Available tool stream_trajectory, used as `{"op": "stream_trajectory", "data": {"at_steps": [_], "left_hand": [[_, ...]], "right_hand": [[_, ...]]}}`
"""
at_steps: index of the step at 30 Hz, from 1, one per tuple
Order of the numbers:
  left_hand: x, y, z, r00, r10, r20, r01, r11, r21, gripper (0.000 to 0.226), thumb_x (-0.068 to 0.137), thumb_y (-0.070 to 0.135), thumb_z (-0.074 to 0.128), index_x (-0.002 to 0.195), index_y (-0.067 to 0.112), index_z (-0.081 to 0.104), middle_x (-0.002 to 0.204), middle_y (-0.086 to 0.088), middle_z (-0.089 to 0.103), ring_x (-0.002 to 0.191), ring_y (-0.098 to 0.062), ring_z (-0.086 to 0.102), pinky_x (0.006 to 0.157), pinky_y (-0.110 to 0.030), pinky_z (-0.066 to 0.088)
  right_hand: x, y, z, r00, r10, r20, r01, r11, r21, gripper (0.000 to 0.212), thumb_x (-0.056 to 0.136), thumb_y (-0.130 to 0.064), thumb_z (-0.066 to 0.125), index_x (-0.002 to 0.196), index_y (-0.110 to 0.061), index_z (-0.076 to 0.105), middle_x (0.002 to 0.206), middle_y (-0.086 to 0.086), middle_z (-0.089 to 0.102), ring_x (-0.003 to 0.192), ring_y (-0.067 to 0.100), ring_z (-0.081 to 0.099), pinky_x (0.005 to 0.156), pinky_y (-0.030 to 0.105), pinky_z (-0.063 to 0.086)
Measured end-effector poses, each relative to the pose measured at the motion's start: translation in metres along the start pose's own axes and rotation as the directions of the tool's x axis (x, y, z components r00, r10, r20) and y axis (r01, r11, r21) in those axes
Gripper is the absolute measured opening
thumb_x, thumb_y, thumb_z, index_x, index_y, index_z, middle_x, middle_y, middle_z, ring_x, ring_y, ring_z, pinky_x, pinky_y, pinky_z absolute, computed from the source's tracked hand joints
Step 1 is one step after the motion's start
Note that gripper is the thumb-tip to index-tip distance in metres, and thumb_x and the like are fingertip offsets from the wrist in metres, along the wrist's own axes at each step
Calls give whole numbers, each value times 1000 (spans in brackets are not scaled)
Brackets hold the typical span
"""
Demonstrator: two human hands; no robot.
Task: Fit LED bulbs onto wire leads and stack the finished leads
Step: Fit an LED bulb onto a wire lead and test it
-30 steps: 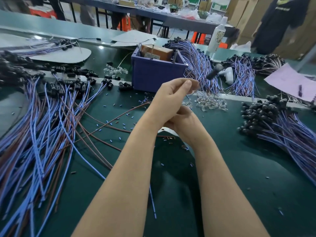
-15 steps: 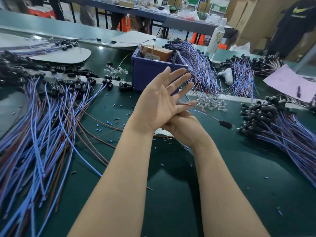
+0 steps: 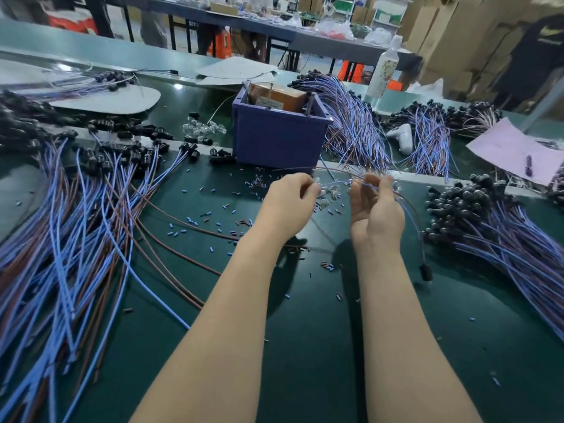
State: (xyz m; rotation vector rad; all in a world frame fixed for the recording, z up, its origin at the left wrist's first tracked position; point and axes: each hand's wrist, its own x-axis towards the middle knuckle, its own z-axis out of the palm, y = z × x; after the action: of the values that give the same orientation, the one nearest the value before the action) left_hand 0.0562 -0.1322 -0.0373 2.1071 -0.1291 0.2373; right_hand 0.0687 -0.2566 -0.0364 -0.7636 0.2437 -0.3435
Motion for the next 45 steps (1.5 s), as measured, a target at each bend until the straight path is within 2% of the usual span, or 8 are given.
{"op": "stream_trajectory", "data": {"at_steps": [3,7,11,16,22,28,35,45], "left_hand": [[0,-1,1,989,64,-132,-62,998,17,18,95,24,52,98,14,67,87,0,62,83,-21,57,79,-31,46],[4,-7,2,989,97,-108,-65,961,268,36,97,34,46,130,19,54,136,-5,48,128,-25,38,109,-38,27],[2,-7,6,997,78,3,-77,973,219,33,100,35,40,101,14,64,94,-5,66,93,-28,56,87,-37,42],[-1,-3,8,986,156,-56,-156,988,9,32,98,31,47,83,8,63,52,7,43,49,-10,37,51,-28,30],[1,-3,6,989,142,-50,-143,990,-13,24,97,23,48,90,9,65,67,3,58,60,-13,46,61,-29,39],[4,-15,2,995,38,-94,-32,997,69,21,95,28,53,93,14,67,73,4,61,71,-17,51,66,-25,38],[4,-9,3,994,51,-95,-58,996,-70,16,93,21,56,87,14,68,65,8,61,58,-5,50,63,-22,40],[5,-15,-6,996,-46,-83,39,996,-84,26,95,23,53,71,19,61,56,12,60,52,-2,52,64,-21,46]], "right_hand": [[0,3,-1,999,-50,-4,49,995,-92,39,100,-30,44,72,-7,58,53,-2,60,47,6,60,50,16,51],[-1,2,0,997,-76,-1,75,988,-136,44,100,-36,42,70,-8,58,49,-4,58,46,7,58,47,16,49],[0,0,-3,997,-57,-53,53,996,-70,44,101,-36,40,71,-9,57,49,-4,57,43,6,56,44,15,47],[0,1,-3,999,-7,36,7,1000,5,25,98,-26,50,82,-9,60,69,1,59,52,5,60,52,16,51],[-7,16,2,962,-43,269,158,893,-422,18,95,-16,55,81,-11,65,61,-2,51,51,5,47,50,16,42],[2,-1,-5,989,-117,-92,113,993,-45,20,94,-13,56,75,-10,57,50,-7,61,46,3,58,52,15,53],[-7,12,3,988,20,152,17,970,-244,13,94,-7,55,81,-9,58,69,1,60,58,6,59,61,16,54],[0,1,-4,994,-98,-51,93,991,-101,21,96,-5,50,76,-9,52,53,-3,60,46,2,57,53,14,52]]}}
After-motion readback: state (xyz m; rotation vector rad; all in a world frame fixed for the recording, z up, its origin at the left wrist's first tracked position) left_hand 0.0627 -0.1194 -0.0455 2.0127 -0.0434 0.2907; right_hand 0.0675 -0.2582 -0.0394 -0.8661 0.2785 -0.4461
